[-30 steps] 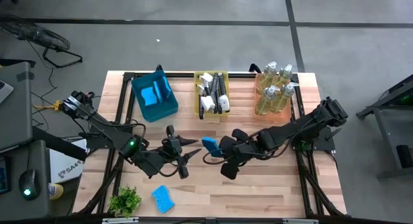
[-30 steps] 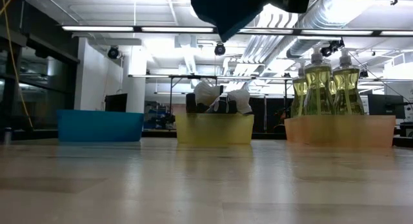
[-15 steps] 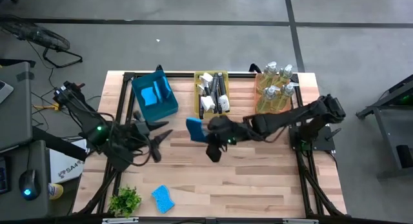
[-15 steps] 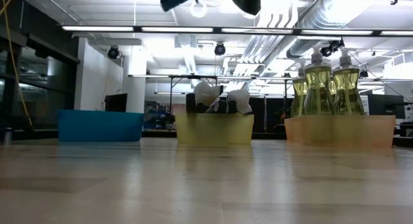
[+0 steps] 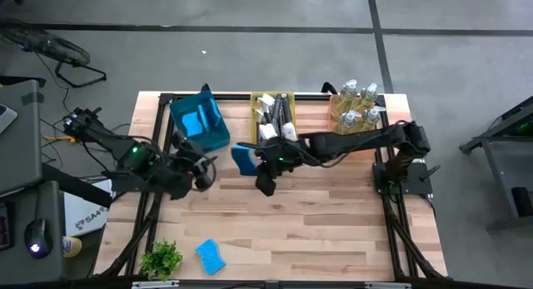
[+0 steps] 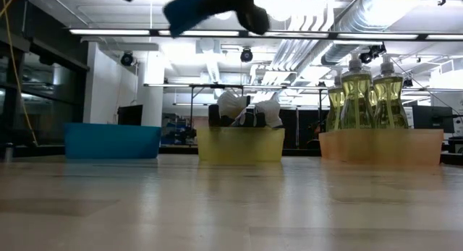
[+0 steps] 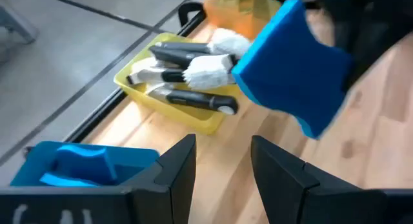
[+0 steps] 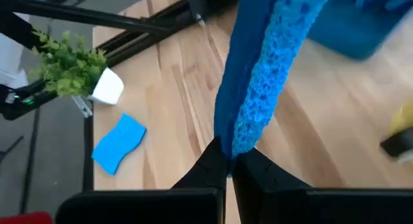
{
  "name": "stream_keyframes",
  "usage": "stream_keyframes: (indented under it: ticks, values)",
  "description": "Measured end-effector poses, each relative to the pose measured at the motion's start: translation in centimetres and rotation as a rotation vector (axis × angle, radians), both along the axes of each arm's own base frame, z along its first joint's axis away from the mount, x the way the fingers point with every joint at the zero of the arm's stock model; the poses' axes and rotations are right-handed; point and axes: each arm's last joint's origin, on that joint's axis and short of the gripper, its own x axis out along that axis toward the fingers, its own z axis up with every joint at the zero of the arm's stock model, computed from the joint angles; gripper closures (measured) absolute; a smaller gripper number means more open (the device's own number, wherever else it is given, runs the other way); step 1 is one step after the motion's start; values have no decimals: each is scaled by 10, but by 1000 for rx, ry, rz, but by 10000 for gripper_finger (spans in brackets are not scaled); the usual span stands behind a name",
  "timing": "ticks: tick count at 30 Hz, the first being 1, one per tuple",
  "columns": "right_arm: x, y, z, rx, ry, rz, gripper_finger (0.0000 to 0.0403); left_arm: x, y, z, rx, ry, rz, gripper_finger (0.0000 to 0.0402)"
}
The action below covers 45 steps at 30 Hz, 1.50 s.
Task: Pick & Place Kitchen Sink Supplies
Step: Put the blue dishwashing sponge into the blue bin
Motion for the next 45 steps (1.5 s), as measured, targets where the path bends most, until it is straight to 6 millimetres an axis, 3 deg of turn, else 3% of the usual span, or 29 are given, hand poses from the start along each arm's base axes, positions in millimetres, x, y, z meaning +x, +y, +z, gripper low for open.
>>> stream_keyframes:
  ticks: [7,13,19,32,45]
  values:
    - [34,-15,14,-89,167,-56,403,-10,22,7,-9,56,-3,257]
    - [43,-30,1,-120,404,-103,403,-39,34,21,-91,39,-142,257]
    - [52,-22,-15,-82,459,30,403,-44,45,25,-132,77,-274,257]
    - [48,-5,-21,-93,524,86,403,27,72,-4,-157,331,-470,257]
    - [43,18,-20,-114,540,165,403,75,82,-14,-207,197,-750,257]
